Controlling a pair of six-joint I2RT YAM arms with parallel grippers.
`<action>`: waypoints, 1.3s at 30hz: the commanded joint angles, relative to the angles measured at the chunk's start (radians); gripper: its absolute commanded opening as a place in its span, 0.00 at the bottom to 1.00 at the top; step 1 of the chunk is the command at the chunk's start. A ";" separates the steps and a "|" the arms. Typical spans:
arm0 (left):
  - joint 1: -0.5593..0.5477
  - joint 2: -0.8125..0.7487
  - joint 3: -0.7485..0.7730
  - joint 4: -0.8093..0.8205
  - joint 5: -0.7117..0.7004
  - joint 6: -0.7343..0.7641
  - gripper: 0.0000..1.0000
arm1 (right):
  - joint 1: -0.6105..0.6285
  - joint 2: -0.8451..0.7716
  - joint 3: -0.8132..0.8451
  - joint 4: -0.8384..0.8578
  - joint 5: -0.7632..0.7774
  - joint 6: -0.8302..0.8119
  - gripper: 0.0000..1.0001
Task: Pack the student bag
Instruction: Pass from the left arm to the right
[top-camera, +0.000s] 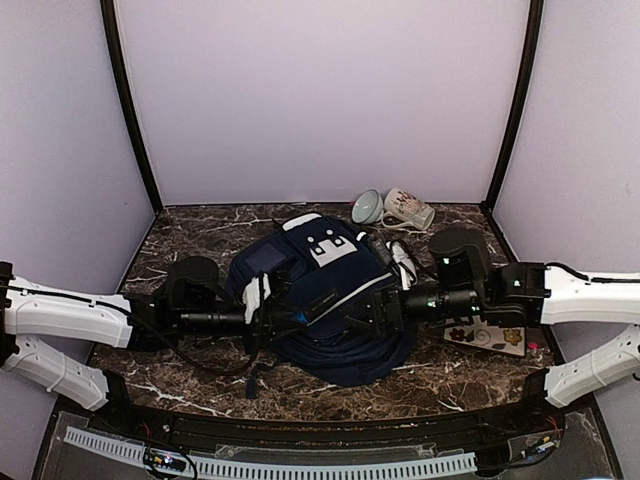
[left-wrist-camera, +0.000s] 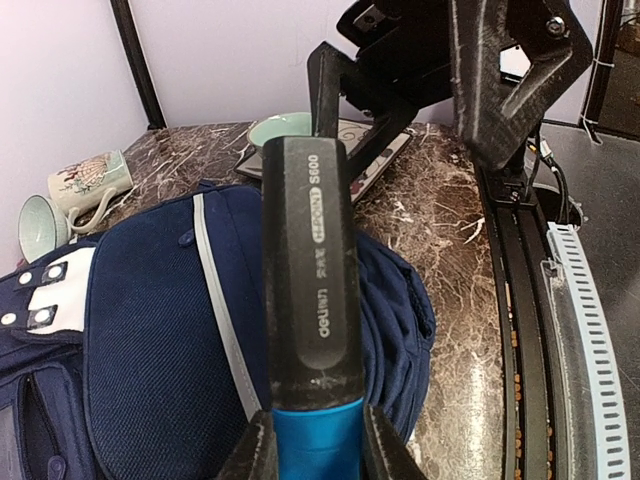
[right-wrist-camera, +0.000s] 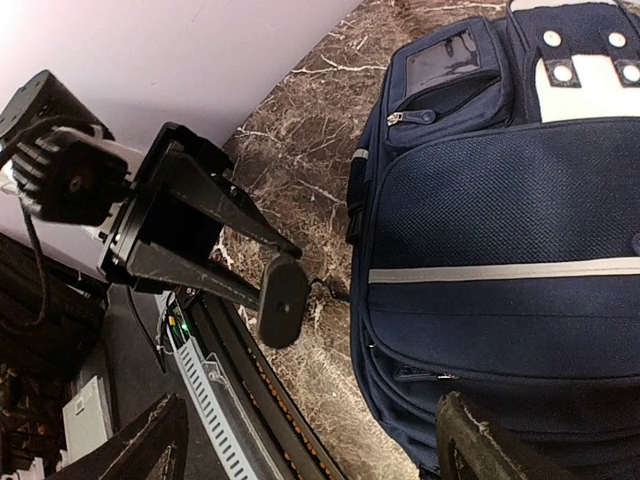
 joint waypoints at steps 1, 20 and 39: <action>-0.036 0.008 0.015 0.017 -0.063 0.041 0.00 | -0.006 0.065 0.056 0.021 -0.044 0.024 0.84; -0.086 0.089 0.059 0.007 -0.121 0.063 0.00 | -0.007 0.132 0.053 0.134 -0.035 0.027 0.39; -0.098 0.062 0.026 0.019 -0.143 0.068 0.17 | -0.014 0.171 0.051 0.138 0.001 0.008 0.00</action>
